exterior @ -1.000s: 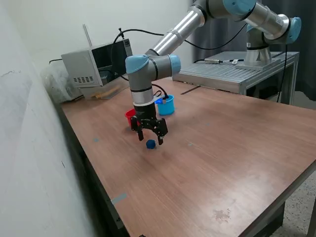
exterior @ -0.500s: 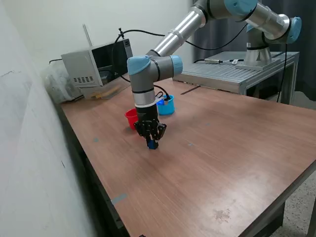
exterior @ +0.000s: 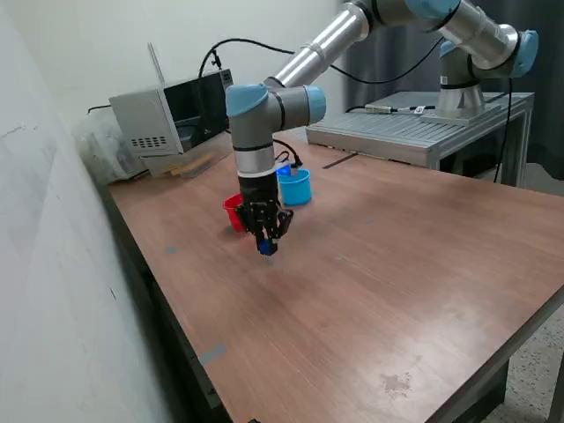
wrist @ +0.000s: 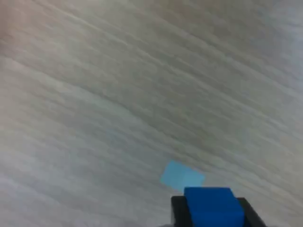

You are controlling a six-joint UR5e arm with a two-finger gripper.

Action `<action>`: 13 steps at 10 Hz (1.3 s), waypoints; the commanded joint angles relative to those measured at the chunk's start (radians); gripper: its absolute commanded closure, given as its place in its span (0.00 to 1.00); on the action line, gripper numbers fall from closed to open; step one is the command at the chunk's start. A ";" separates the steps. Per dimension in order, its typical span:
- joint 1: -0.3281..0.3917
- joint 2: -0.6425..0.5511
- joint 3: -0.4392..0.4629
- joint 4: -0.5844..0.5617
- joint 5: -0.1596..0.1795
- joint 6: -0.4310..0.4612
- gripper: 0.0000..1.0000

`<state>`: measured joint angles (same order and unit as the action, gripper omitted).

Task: Place red objects in the red bin, and blue objects in the blue bin.

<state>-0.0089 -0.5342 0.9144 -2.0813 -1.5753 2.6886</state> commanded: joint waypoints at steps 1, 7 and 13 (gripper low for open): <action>0.001 -0.137 0.140 0.001 -0.002 0.000 1.00; -0.014 -0.458 0.507 0.006 -0.031 -0.001 1.00; -0.250 -0.501 0.609 -0.005 -0.049 -0.004 1.00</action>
<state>-0.2064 -1.0338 1.5146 -2.0852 -1.6243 2.6856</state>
